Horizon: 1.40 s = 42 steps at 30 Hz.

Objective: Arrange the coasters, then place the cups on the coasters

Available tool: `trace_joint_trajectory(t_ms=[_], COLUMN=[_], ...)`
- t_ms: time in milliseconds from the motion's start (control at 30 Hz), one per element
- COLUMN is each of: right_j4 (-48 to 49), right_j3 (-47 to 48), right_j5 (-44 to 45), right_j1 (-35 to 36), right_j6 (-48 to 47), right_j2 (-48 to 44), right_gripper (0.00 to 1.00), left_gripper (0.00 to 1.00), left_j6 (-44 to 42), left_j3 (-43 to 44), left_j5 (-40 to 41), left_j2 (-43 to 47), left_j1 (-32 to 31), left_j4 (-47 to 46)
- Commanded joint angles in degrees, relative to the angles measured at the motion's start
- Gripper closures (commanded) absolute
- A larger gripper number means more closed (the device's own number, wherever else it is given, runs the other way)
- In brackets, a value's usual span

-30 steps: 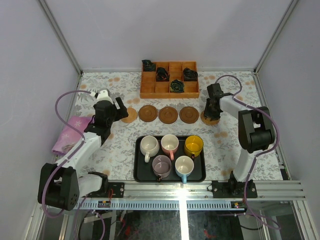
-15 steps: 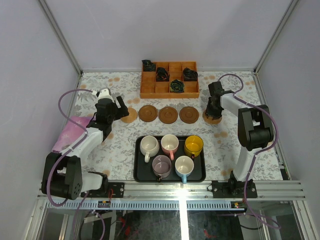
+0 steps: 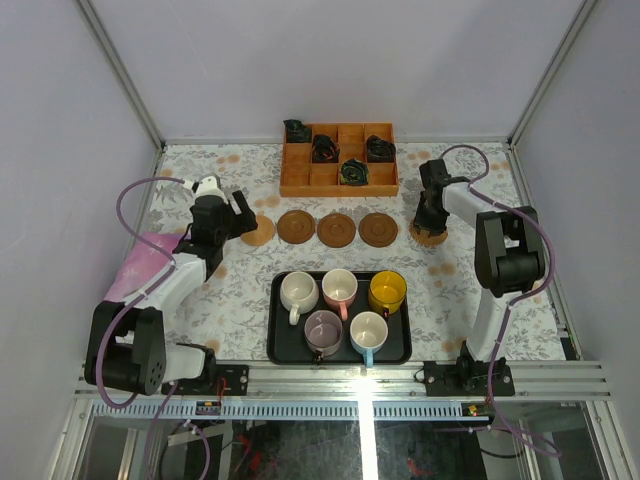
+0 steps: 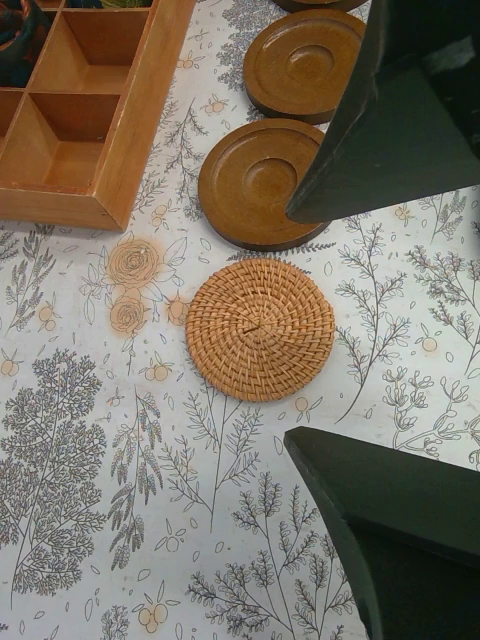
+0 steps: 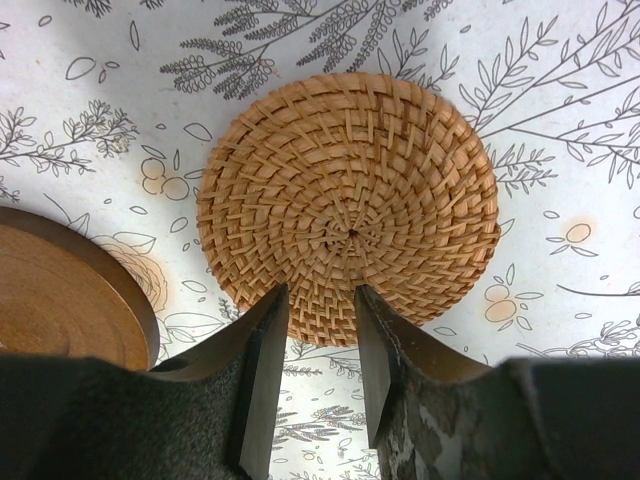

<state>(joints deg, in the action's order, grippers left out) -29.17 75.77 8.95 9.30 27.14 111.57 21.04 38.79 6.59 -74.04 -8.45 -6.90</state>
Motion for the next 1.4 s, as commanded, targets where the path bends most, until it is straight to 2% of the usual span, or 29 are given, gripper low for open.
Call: trace_joint_trajectory(t_ms=[0, 600, 867, 1367], right_j4=[-0.60, 0.88, 1.86, 0.95], right_j3=[1.77, 3.13, 1.30, -3.54], right_j5=[-0.44, -4.89, -8.99, -9.11], right_j1=[-0.60, -0.60, -0.43, 0.04], right_j6=[-1.16, -2.55, -1.96, -1.47], right_j2=[3.58, 4.02, 3.20, -0.30], right_gripper=[0.60, 0.60, 0.60, 0.62], left_gripper=[0.17, 0.17, 0.17, 0.17], left_j6=[0.31, 0.71, 1.18, 2.07], left_j3=[1.53, 1.46, 1.63, 1.73], left_j5=[0.12, -0.27, -0.26, 0.32], left_j2=[-0.17, -1.63, -3.62, -5.91], left_j1=[0.62, 1.06, 1.08, 1.23], left_j4=[-3.63, -3.70, -4.09, -4.42])
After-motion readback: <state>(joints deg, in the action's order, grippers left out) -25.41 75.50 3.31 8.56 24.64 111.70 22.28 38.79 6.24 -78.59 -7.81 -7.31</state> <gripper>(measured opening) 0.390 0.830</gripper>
